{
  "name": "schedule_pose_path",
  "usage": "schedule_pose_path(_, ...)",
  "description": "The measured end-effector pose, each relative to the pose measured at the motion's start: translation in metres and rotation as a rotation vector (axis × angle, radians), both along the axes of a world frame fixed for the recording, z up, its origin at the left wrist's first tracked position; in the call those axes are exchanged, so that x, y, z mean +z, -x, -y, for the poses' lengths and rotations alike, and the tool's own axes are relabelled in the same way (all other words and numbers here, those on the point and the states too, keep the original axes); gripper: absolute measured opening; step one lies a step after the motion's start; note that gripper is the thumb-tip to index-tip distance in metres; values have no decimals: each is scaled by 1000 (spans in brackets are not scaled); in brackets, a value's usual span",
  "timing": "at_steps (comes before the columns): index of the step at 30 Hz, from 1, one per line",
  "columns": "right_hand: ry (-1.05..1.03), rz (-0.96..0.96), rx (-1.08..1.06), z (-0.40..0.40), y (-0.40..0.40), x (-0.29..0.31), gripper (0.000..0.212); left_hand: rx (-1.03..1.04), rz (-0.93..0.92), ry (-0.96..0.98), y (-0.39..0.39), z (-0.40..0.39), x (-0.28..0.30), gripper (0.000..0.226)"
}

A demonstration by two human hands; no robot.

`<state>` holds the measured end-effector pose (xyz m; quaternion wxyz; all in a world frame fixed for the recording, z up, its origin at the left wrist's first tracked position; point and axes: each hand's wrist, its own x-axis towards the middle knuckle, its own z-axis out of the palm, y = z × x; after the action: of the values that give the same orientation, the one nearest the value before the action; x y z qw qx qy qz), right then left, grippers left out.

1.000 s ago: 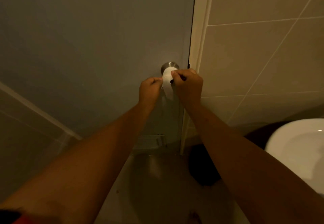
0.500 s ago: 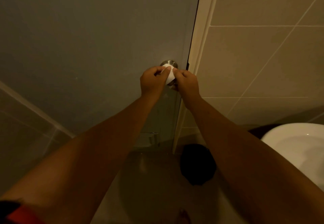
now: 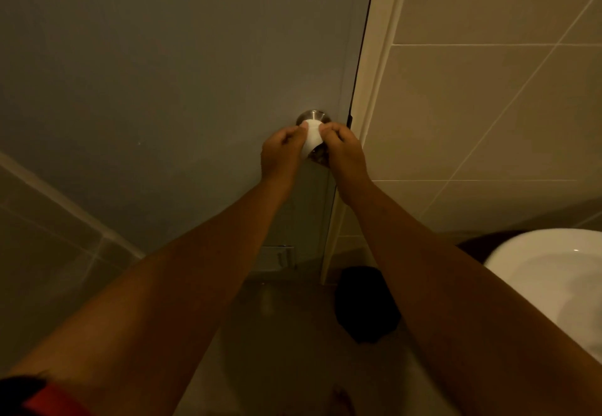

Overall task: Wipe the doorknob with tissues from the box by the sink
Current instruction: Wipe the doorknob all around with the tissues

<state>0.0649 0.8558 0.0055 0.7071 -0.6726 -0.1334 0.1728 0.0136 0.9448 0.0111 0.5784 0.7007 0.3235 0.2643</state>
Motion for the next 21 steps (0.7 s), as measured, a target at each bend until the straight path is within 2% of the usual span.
schedule_pose_path(2,-84,-84,-6,0,2,-1,17,-28,-6,-121,-1,-4,2,28)
schedule_pose_path(4,-57,-62,-34,0,3,0,16,-31,-22,-130,-1,-6,0,29)
schedule_pose_path(9,127,196,-173,2,7,-2,17,-9,18,50,8,-1,-11,37)
schedule_pose_path(13,176,352,-304,10,26,-20,22,39,89,-56,23,9,-16,35)
schedule_pose_path(17,75,211,-349,10,32,-28,18,38,102,-74,28,8,-19,39)
schedule_pose_path(21,88,169,-296,13,23,-28,18,0,57,-123,29,2,-16,40)
